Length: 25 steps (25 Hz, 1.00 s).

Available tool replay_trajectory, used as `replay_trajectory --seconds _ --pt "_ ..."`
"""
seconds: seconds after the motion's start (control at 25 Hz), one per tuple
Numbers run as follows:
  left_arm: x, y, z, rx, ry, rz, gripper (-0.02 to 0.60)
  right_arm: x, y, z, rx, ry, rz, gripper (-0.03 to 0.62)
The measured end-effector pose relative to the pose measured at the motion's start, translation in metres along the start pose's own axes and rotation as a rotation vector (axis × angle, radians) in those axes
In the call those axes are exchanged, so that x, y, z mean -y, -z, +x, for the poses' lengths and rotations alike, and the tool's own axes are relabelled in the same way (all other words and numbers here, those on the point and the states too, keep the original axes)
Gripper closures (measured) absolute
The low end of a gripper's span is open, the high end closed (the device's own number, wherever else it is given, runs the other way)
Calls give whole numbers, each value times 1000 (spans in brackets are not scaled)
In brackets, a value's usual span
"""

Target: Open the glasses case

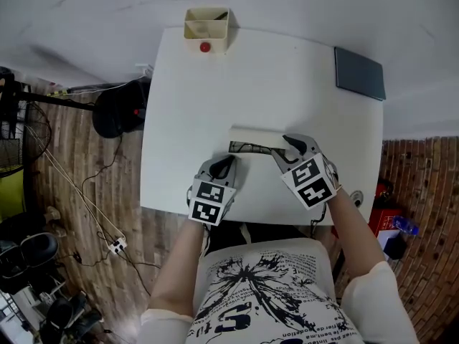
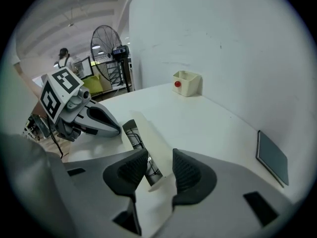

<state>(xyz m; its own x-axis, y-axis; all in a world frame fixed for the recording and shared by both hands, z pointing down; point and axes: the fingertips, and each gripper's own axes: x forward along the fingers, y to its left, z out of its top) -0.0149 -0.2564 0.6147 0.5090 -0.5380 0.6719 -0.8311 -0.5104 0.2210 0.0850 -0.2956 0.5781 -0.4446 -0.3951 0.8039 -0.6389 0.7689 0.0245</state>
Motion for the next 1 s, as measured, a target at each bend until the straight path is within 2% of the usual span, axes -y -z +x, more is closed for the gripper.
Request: replay_trajectory --seconds 0.32,0.6,1.0 --pt "0 0 0 3 -5 5 568 29 -12 10 50 42 89 451" --pt "-1 0 0 -5 2 -3 568 45 -21 22 36 70 84 461" --pt "-2 0 0 -14 7 -21 568 59 -24 39 42 115 86 434"
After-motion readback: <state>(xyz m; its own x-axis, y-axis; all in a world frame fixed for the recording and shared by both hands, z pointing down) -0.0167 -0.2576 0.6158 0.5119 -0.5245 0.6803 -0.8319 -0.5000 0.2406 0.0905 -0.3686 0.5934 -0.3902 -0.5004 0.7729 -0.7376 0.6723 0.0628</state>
